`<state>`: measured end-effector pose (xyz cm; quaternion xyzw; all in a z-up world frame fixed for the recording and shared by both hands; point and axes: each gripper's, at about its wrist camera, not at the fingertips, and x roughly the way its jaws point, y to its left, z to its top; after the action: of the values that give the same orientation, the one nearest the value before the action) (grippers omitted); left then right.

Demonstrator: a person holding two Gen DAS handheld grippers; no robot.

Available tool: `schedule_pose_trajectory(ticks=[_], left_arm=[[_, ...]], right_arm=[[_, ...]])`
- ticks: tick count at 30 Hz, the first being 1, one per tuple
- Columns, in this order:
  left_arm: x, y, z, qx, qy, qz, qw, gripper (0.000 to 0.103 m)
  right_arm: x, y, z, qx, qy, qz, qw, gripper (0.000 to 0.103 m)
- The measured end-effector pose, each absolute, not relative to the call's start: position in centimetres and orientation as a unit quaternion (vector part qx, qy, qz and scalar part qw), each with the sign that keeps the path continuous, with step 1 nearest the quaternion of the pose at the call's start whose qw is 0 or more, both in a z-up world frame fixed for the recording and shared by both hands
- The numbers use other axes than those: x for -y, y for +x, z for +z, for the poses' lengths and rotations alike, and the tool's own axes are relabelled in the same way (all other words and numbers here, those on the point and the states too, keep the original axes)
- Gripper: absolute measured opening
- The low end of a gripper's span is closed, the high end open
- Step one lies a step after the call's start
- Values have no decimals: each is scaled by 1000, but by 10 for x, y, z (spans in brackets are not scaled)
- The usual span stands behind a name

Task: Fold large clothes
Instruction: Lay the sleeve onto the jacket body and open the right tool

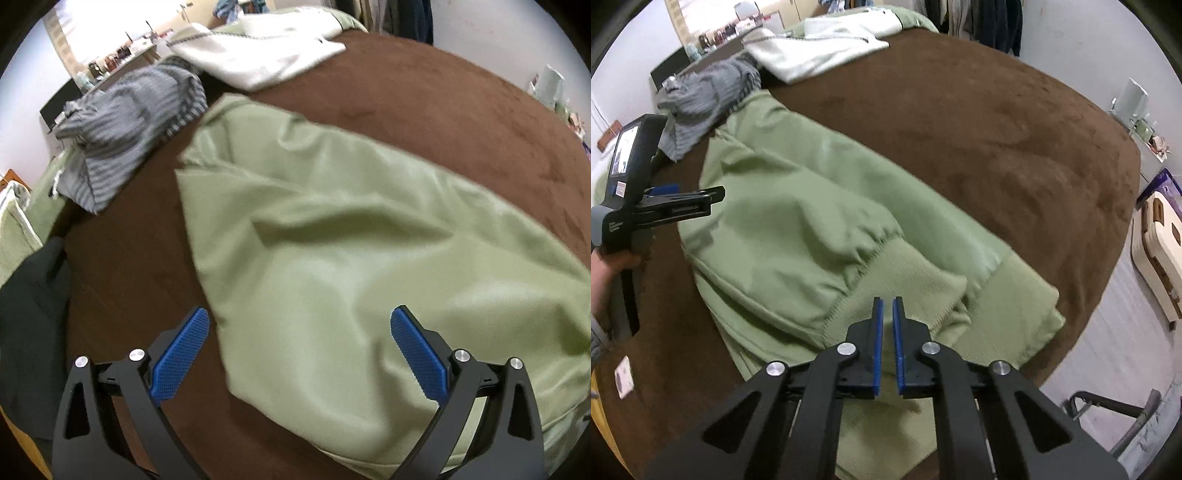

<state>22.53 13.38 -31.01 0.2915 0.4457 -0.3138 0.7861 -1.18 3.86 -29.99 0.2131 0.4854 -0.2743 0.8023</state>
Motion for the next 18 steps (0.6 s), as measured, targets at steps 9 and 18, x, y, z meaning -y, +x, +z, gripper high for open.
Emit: schedule_pose_trajectory(ticks=[9,18], left_arm=[[-141,216,-358,-462,307,-304,775,98],[-145,212,-366,-457,280,-304,787,98]], right_arm=[[-49,-17,-340,-504,196,-278,794,6],[-41,-16,-348,-498,183,-250,810,7]])
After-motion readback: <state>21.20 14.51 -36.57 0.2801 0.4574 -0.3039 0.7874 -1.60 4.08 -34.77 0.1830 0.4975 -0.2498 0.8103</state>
